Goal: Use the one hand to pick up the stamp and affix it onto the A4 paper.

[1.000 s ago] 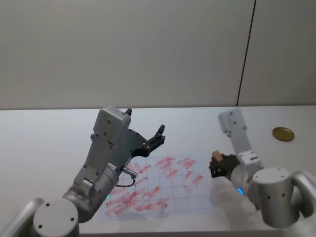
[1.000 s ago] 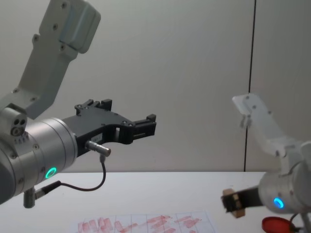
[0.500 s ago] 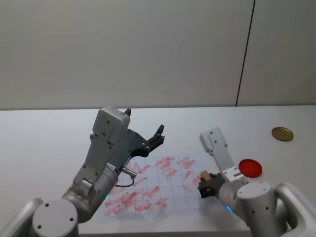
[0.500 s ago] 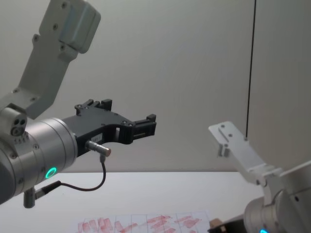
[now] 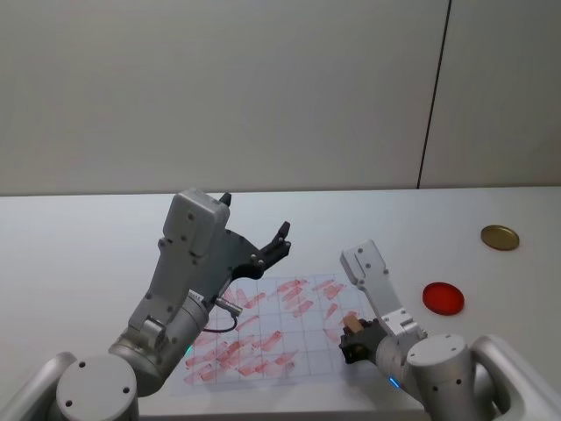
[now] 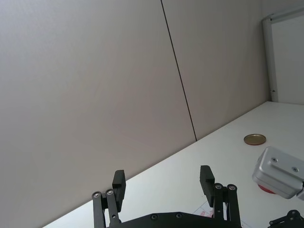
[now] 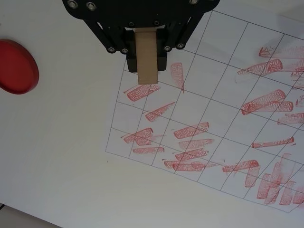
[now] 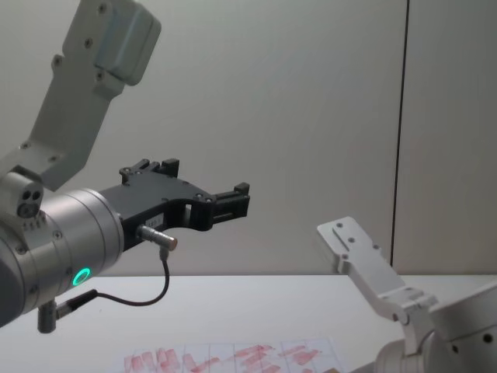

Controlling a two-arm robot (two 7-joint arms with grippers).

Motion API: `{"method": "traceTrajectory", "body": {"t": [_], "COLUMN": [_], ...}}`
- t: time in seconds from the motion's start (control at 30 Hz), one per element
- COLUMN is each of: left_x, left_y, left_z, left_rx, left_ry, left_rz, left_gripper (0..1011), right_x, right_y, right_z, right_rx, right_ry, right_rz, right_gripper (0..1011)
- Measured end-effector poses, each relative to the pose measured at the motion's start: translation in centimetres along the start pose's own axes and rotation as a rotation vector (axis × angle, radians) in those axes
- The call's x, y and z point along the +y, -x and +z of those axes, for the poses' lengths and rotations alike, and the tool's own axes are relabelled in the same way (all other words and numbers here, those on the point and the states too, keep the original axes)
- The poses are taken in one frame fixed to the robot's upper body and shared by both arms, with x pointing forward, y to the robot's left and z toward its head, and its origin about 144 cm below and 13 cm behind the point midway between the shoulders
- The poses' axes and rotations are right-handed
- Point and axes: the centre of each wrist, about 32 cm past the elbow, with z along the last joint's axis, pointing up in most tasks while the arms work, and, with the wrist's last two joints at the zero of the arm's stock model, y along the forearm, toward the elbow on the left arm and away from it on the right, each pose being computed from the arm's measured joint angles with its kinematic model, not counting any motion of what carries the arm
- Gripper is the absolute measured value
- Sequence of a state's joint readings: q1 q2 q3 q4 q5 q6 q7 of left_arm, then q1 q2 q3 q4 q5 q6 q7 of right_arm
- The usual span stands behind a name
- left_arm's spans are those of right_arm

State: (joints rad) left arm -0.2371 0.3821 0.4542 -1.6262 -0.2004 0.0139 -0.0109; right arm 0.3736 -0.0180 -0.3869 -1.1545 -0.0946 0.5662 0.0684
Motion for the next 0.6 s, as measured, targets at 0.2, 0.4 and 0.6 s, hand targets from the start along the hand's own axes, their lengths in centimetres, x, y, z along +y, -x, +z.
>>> {"method": "traceTrajectory", "body": {"t": [0.2,0.4,0.6], "left_x": [0.0,0.0,0.0], "left_y": [0.0,0.0,0.0], "left_z": [0.0,0.0,0.0], "left_rx": [0.000,0.000,0.000], "left_ry": [0.000,0.000,0.000], "left_rz": [0.000,0.000,0.000], "left_gripper": [993,993,993], "right_x": [0.5,0.9,1.3], "right_y": [0.2,0.3,0.1], "right_z": [-0.2,-0.3,-0.5], "right_rx": [0.001,0.015,0.043], "right_ry": [-0.008,-0.005,0.007], "right_rz": [0.003,0.006,0.010], "right_gripper": [220,220,220]}}
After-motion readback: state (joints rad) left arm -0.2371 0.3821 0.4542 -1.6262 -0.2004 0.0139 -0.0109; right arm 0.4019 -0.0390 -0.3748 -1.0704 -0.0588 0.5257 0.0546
